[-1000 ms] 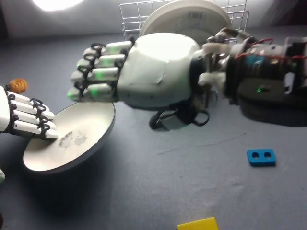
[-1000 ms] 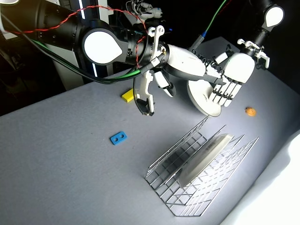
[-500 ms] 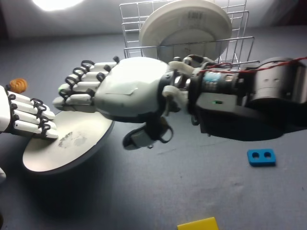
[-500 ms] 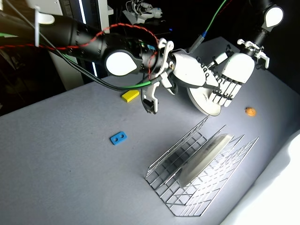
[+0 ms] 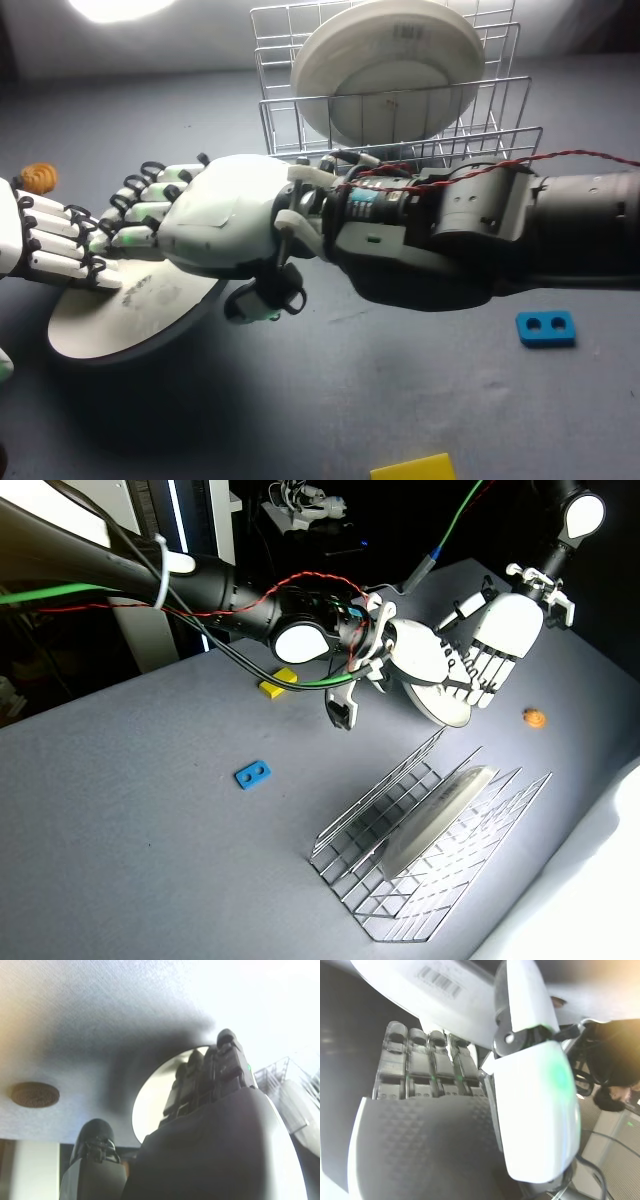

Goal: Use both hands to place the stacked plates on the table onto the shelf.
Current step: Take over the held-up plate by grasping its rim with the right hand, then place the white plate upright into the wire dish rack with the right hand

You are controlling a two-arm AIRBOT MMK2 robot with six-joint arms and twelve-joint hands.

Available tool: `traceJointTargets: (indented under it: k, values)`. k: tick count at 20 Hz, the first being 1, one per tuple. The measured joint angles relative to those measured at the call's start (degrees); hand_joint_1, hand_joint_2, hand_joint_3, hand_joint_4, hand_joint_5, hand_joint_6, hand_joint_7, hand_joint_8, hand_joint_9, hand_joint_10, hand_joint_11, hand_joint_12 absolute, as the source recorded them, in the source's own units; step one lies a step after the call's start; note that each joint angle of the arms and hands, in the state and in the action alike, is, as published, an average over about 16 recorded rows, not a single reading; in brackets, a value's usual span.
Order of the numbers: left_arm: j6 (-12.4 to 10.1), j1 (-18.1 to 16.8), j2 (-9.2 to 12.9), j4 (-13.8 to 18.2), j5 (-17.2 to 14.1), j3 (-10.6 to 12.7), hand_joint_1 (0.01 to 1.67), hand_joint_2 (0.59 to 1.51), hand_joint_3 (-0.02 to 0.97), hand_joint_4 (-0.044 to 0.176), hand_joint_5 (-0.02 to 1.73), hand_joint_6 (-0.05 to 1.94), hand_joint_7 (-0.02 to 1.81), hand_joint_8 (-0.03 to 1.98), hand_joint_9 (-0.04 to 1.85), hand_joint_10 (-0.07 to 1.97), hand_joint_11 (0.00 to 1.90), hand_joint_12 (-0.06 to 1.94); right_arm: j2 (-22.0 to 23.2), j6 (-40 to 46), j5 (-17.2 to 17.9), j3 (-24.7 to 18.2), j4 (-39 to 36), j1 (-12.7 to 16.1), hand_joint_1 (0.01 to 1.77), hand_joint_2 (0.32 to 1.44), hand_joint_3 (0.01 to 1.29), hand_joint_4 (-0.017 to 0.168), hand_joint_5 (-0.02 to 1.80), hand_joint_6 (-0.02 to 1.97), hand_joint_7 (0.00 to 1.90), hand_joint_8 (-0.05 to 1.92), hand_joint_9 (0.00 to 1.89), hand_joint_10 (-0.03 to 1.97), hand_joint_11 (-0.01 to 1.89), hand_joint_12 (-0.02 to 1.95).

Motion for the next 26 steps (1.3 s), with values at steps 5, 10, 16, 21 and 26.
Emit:
traceJointTargets:
  k: [5,10,16,21,26]
  values:
    - [-0.01,-0.2,-0.17,0.05,-0.14,0.16,0.02,1.146,0.013,-0.008,0.03,-0.01,0.02,0.0,-0.02,-0.04,0.01,0.01,-2.93,-0.39,0.6,3.3,0.1,-0.78,1.28,1.0,0.01,-0.001,0.19,0.04,0.14,0.01,0.11,0.02,0.02,0.46]
    - [-0.02,-0.4,-0.37,0.09,-0.29,0.35,0.02,1.147,0.013,-0.008,0.03,-0.01,0.02,0.0,-0.02,-0.04,0.01,0.01,-4.37,-0.77,1.41,5.15,0.1,-1.22,1.26,1.01,0.01,0.0,0.33,0.04,0.3,0.01,0.28,0.02,0.05,0.78]
    - [-0.13,-0.6,-0.52,0.16,-0.44,0.5,0.02,1.147,0.013,-0.008,0.02,-0.02,0.02,0.0,-0.02,-0.04,0.01,0.01,-4.67,-1.15,3.0,5.89,0.0,-1.53,1.24,1.02,0.01,-0.001,0.55,0.14,0.58,0.08,0.61,0.03,0.3,0.99]
    - [-0.39,-1.47,-0.57,0.52,-0.67,0.48,0.02,1.147,0.013,-0.007,0.02,-0.02,0.02,0.0,-0.01,-0.03,0.01,0.01,-4.6,-1.29,4.42,5.96,-0.13,-1.73,1.21,1.0,0.01,-0.002,0.72,0.32,0.81,0.24,0.91,0.03,0.61,1.0]
    - [-0.64,-4.26,-0.21,0.14,-1.12,0.29,0.02,1.15,0.013,-0.003,0.03,0.0,0.02,0.0,0.0,-0.02,0.01,0.01,-4.47,-1.38,5.67,5.96,-0.23,-1.83,1.19,0.98,0.01,-0.004,0.82,0.49,0.94,0.4,1.13,0.02,0.86,0.92]
